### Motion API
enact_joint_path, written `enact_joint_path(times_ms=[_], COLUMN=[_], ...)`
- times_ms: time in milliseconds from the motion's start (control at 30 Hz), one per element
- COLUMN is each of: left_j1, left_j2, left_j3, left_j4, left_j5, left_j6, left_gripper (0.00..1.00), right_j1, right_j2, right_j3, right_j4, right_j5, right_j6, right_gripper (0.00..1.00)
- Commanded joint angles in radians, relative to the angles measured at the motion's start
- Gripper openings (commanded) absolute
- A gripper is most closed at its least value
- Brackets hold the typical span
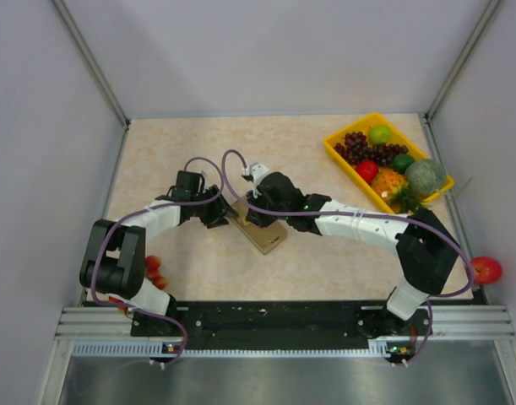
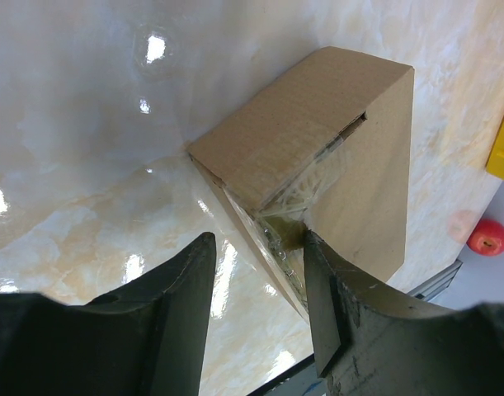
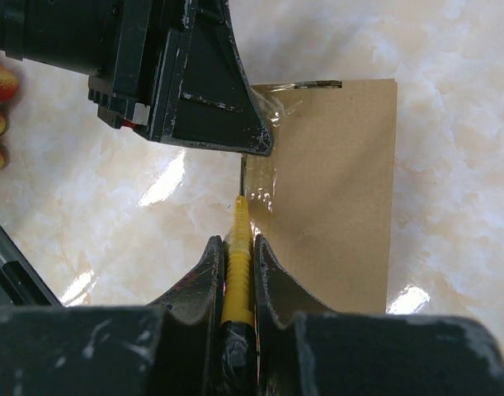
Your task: Unpack the express box
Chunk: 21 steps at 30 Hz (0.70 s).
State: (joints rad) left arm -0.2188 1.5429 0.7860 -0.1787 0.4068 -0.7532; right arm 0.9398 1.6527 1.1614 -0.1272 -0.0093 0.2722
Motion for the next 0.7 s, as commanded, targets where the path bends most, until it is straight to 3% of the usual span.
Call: enact_joint_path(times_ms=[0,400,667], left_j1=[0.001,-0.001,0.001], left_j2=[0.037,0.057,0.082], left_j3=[0.001,0.016,0.044], left_j4=[-0.028,-0.041,-0.054], left_j5=[-0.095,-0.105,-0.123], left_j6=[0.025,0.028,0.026], left_gripper=[0.50,0.49,0.46], right_j1=[-0.001,0.010,0.036], right_j2=[0.012,0.001,-0.028], right_j3=[0.041,0.027,0.020], right_j4=[0.008,-0.051,-0.176], right_j5=[-0.012,0.049,0.061], right_j6=[0.002,-0.041,-0.076], right_gripper=[0.00,0.00,0.00])
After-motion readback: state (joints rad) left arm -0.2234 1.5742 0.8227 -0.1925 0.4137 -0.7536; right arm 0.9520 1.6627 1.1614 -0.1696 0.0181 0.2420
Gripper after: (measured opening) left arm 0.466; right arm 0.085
